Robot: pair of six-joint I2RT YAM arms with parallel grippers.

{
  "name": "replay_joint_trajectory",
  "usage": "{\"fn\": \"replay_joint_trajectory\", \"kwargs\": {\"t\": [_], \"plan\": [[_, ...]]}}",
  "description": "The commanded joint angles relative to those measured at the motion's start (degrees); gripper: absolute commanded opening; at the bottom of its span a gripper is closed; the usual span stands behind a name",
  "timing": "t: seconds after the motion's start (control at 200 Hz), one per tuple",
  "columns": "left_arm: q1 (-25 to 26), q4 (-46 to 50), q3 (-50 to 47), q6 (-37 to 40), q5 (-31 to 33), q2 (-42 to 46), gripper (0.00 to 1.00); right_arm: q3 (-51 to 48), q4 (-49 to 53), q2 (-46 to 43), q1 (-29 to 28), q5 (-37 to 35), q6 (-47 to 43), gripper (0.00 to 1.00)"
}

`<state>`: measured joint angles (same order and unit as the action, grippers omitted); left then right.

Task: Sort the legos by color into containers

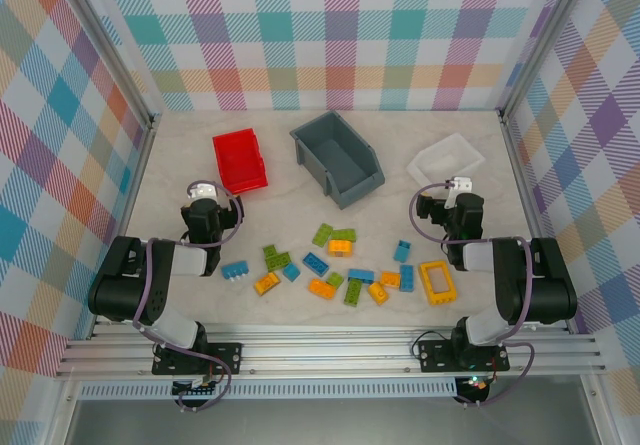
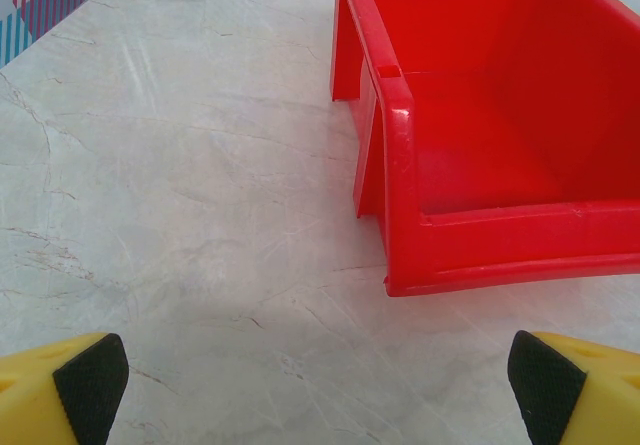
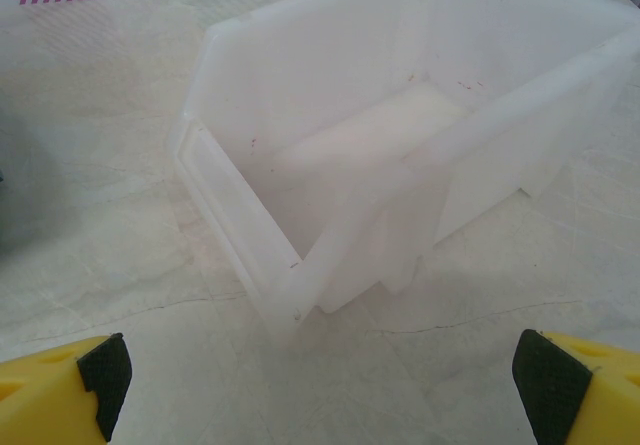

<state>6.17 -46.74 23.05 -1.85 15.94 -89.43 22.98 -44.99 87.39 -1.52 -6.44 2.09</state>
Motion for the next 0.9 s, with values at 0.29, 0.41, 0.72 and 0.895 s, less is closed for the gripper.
{"fn": "replay_joint_trajectory", "kwargs": {"t": [0.29, 0.41, 0.72, 0.895], "plan": [[2.23, 5.43, 0.0, 3.35, 4.29, 9.1, 1.0, 3.87, 8.96, -5.89, -0.22, 0.96, -0.7, 1.0], [6.38, 21.02, 5.17, 3.26, 9.31, 24.63, 1.0, 6.31, 17.13, -15.75, -0.55, -0.06, -0.13, 1.0], [11.65, 75.54, 40.5, -27.8, 14.64, 33.41, 1.0, 39.26, 64.98, -29.9, -3.05, -4.06, 22.77, 1.0], [4.31, 88.49, 57.37, -27.99, -9.22, 15.22, 0.91, 48.13, 75.76, -21.54, -4.6, 14.33, 20.57, 0.81]]}}
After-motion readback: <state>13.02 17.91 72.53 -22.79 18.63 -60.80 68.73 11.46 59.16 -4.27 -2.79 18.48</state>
